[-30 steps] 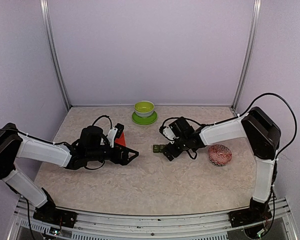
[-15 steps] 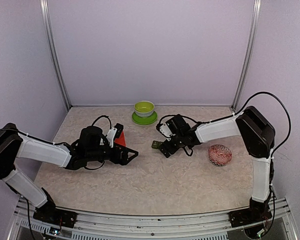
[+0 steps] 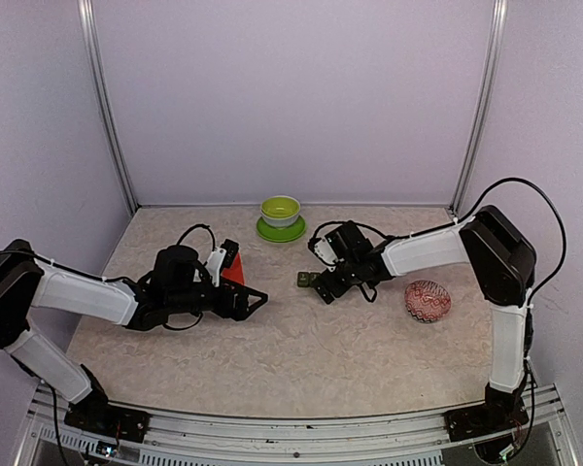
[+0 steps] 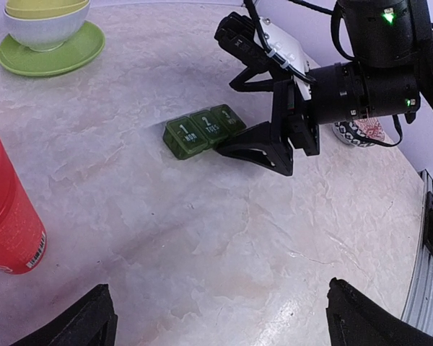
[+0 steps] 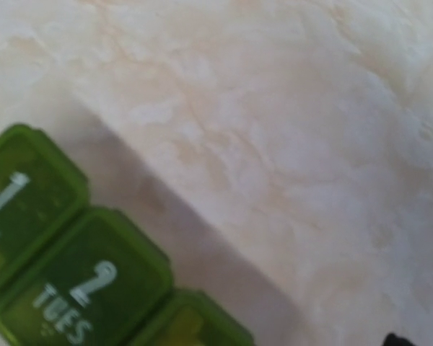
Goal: Sort the pills into containers
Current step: Position the pill container at the center of the board, then reset both arms
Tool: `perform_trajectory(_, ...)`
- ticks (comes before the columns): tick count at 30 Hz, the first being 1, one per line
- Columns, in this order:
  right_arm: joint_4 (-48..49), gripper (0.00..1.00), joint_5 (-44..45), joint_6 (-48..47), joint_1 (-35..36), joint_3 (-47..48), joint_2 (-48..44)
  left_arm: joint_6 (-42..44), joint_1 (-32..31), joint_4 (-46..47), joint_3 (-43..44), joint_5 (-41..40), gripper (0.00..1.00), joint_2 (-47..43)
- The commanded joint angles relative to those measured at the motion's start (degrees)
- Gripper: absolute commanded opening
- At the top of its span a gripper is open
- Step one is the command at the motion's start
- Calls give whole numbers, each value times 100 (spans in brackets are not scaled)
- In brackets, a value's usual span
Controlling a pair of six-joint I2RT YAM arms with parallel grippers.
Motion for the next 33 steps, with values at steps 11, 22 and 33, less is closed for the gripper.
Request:
perform_trajectory(11,-345,100,-146,-49,-148,-592,-331,9,37,198,-135,-172,99,-253)
perform_trajectory(22,54,100,-589,449,-131,-1865,-2205,71,28,408,-419,-505,99,-781)
perform_trajectory(33,310,100,-734,1004,-506,-2998,-4363,-50,130,-337,-254,-992,99,-1515)
